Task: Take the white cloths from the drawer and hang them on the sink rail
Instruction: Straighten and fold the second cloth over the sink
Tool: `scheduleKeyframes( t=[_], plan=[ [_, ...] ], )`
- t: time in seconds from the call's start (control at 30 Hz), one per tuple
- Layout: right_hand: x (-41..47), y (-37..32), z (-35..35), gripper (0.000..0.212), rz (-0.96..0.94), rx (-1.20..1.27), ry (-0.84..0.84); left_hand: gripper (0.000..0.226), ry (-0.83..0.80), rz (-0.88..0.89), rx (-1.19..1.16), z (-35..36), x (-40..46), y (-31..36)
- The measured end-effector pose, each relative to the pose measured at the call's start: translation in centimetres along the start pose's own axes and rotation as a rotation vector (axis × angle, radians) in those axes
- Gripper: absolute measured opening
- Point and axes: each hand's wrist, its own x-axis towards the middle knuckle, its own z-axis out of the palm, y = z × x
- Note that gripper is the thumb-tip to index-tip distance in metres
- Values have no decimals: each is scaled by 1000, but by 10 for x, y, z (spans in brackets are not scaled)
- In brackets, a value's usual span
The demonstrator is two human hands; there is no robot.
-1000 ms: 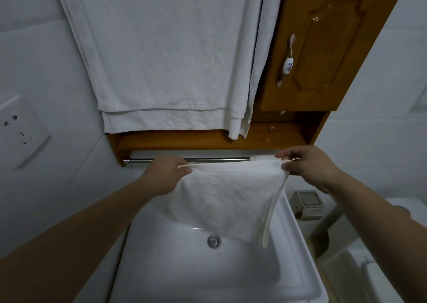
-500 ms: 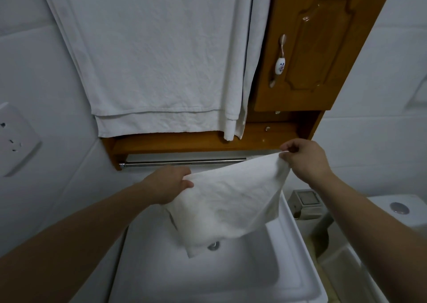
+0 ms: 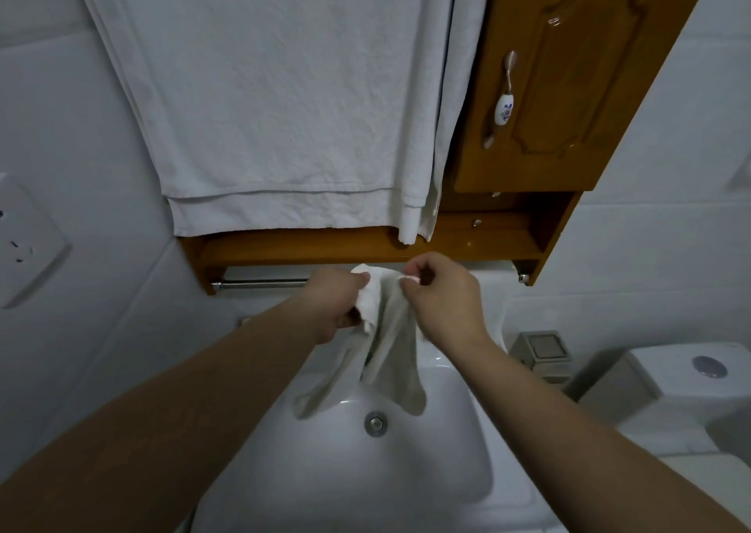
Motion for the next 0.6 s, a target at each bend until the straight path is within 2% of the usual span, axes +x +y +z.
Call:
scheduleKeyframes(
  t=[0.17, 0.3, 0.47, 0.6],
  plan=[
    [-9, -10, 13, 24, -46, 94, -48, 17, -42, -11, -45, 11, -5, 0],
    [-13, -10, 9, 23, -72, 176, -62, 15, -14, -59, -111, 6, -5, 1],
    [-20, -8, 13, 18, -193, 21, -150, 23, -25, -85, -132, 7, -7, 2],
    [-23, 1, 15, 27, -191, 91, -192, 21, -11, -85, -166, 10, -11, 4]
  ],
)
